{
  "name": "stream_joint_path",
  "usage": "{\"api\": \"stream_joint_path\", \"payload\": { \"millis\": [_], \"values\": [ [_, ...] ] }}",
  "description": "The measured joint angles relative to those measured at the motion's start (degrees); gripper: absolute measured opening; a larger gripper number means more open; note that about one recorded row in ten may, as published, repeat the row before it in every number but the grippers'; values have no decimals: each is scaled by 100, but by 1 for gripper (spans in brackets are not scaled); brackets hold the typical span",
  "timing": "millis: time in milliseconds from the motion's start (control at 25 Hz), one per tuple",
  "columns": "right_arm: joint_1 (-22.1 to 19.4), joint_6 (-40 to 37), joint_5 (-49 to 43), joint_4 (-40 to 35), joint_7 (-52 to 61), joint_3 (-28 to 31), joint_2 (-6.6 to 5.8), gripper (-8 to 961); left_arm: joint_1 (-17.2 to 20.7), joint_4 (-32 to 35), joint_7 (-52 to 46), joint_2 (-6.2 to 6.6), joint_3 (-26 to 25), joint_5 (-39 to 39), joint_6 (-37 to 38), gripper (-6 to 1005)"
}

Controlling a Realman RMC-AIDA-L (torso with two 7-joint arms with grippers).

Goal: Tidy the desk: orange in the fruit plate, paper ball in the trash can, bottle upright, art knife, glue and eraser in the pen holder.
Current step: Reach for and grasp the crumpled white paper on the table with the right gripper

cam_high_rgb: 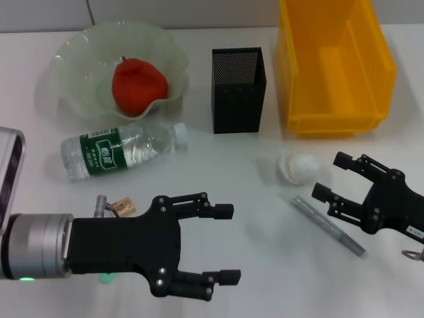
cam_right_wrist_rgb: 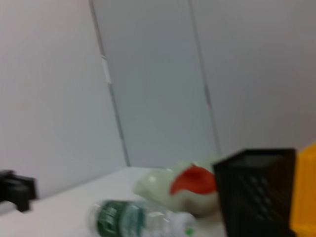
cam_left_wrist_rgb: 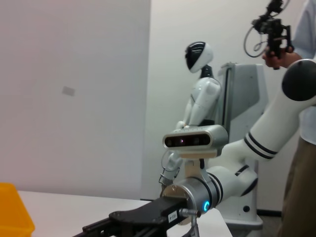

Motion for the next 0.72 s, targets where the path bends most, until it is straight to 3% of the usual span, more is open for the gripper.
{"api": "stream_joint_path", "payload": {
  "millis": [80, 160, 720],
  "values": [
    [38, 294, 0, 34, -4, 47, 12, 801, 0, 0, 0, 0, 0, 0, 0, 831],
    [114, 525, 0, 80, -20, 67, 22, 801, -174, -435, 25, -4, -124, -20, -37, 831],
    [573, 1343, 86, 634, -585, 337, 32, 800, -317, -583, 45, -11, -209, -11, -250, 831]
  ]
}}
